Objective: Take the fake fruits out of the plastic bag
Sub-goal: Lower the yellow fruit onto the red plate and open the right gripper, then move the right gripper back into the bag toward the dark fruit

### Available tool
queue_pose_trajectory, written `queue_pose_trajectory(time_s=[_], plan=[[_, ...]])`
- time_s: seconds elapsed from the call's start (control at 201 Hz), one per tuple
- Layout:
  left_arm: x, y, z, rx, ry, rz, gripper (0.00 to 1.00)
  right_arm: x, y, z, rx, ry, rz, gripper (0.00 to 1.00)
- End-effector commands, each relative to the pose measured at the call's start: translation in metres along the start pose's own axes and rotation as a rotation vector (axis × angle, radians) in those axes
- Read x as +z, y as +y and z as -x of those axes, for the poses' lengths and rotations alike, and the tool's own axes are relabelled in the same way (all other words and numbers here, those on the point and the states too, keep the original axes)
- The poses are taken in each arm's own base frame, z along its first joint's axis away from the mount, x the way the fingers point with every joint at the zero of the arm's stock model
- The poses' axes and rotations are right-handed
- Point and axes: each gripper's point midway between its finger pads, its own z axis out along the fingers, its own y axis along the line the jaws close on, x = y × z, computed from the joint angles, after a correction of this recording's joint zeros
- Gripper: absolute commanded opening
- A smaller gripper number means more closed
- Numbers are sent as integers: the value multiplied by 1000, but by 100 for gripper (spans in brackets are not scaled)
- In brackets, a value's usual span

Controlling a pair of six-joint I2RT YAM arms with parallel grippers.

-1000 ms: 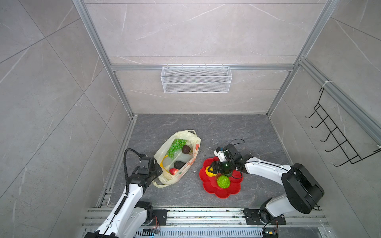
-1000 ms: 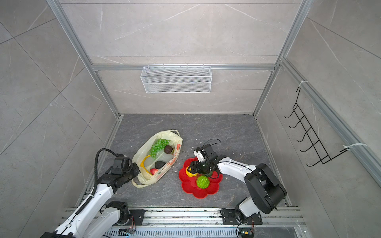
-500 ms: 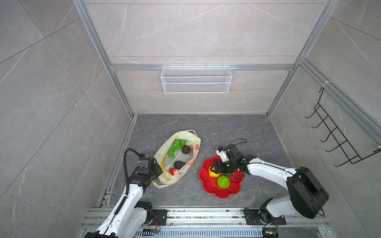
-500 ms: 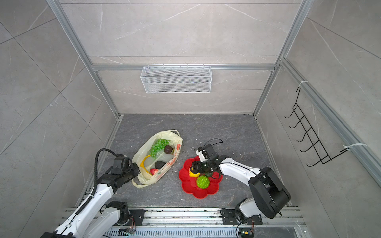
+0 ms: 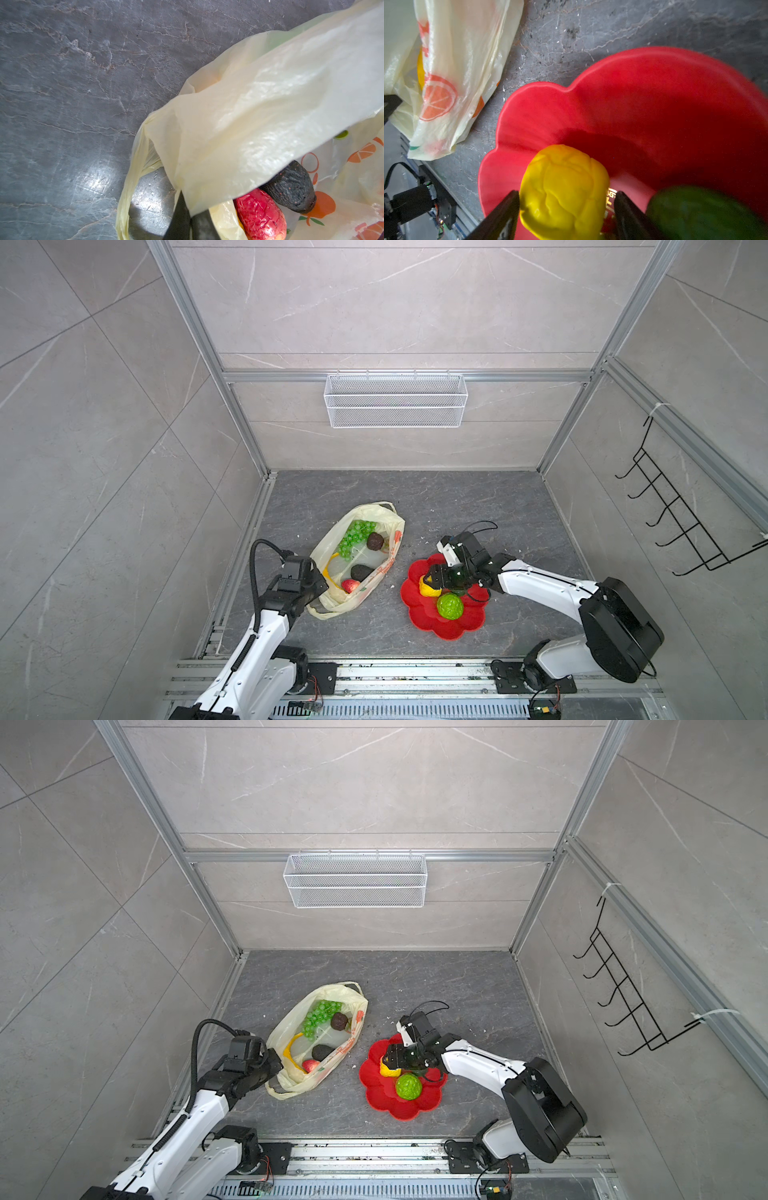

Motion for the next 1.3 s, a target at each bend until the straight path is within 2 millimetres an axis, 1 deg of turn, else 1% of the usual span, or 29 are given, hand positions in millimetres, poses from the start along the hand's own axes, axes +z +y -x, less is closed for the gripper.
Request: queue_pose_trajectory(time_s=[0.0, 0.09, 0.219, 0.304, 0.403, 0.493, 0.568, 0.672, 0.752, 0.802, 0.986, 1.145, 1.295], plan=[[-2, -8, 8, 22, -20, -25, 0, -11, 5, 2, -30, -22, -75, 76], [-1, -8, 8, 23, -21, -26, 0, -15, 14, 3, -67, -39, -104, 76], [-1, -7, 8, 25, -18, -24, 0, -28, 14, 12, -104, -77, -215, 76], [-1, -8, 8, 24, -17, -26, 0, -36, 21, 18, -141, -106, -271, 77], [-1, -7, 5, 23, -6, -22, 0, -41, 43, 25, -190, -129, -280, 76], [0, -4, -1, 5, 17, -18, 0, -39, 72, 30, -231, -145, -238, 75], [2, -4, -8, -10, 46, -21, 0, -33, 98, 33, -256, -152, -193, 74], [3, -6, -16, -13, 80, -30, 0, -20, 133, 36, -279, -157, -135, 72], [4, -9, -22, -1, 105, -31, 0, -7, 154, 40, -284, -161, -105, 71], [4, -10, -26, 7, 120, -30, 0, 2, 164, 43, -279, -157, -92, 70], [1, -16, -37, 37, 132, -44, 0, 35, 180, 58, -242, -152, -95, 67], [0, -15, -45, 66, 135, -25, 0, 59, 195, 57, -219, -112, -52, 66], [0, -16, -48, 66, 139, -27, 0, 77, 189, 53, -152, -89, -78, 70]])
